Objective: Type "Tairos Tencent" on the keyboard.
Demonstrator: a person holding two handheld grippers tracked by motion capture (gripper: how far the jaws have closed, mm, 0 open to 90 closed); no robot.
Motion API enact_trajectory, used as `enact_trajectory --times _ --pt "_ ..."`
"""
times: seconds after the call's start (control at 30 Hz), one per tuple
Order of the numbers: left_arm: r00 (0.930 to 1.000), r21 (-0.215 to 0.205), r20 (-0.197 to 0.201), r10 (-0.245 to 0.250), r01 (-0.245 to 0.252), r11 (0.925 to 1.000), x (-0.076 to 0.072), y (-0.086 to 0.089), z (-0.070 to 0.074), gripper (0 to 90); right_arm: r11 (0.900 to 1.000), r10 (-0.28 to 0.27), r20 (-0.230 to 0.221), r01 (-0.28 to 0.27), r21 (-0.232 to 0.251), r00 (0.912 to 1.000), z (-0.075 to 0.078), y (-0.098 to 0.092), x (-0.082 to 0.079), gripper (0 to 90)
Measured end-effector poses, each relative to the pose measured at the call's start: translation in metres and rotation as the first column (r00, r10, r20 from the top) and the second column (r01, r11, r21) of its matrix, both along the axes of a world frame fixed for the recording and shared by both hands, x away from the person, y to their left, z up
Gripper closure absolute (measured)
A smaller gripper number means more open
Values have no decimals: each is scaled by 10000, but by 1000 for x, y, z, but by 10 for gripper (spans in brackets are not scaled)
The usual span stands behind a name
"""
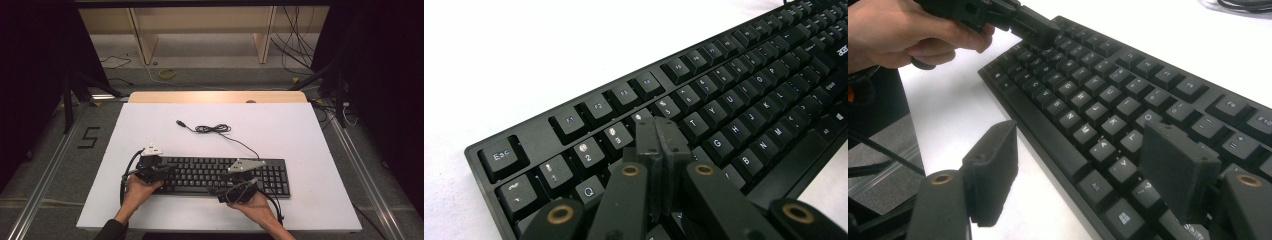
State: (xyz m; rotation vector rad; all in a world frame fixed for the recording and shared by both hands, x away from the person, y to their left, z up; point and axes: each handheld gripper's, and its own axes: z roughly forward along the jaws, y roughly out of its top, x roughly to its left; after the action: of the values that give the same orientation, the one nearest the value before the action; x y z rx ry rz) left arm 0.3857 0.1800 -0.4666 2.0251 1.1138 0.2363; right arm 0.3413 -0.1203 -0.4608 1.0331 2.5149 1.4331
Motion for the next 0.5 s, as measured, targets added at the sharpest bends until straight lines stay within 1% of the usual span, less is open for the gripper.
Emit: enact_trajectory --times 0.2,0.5 --pt "9999 106 -126 -24 26 9999 3 -4 -3 889 10000 -35 34 35 58 10000 0 -4 -3 317" --pt "9997 279 -213 -86 92 9996 6 -7 -5 890 10000 5 44 -6 68 10000 0 -5 -5 316"
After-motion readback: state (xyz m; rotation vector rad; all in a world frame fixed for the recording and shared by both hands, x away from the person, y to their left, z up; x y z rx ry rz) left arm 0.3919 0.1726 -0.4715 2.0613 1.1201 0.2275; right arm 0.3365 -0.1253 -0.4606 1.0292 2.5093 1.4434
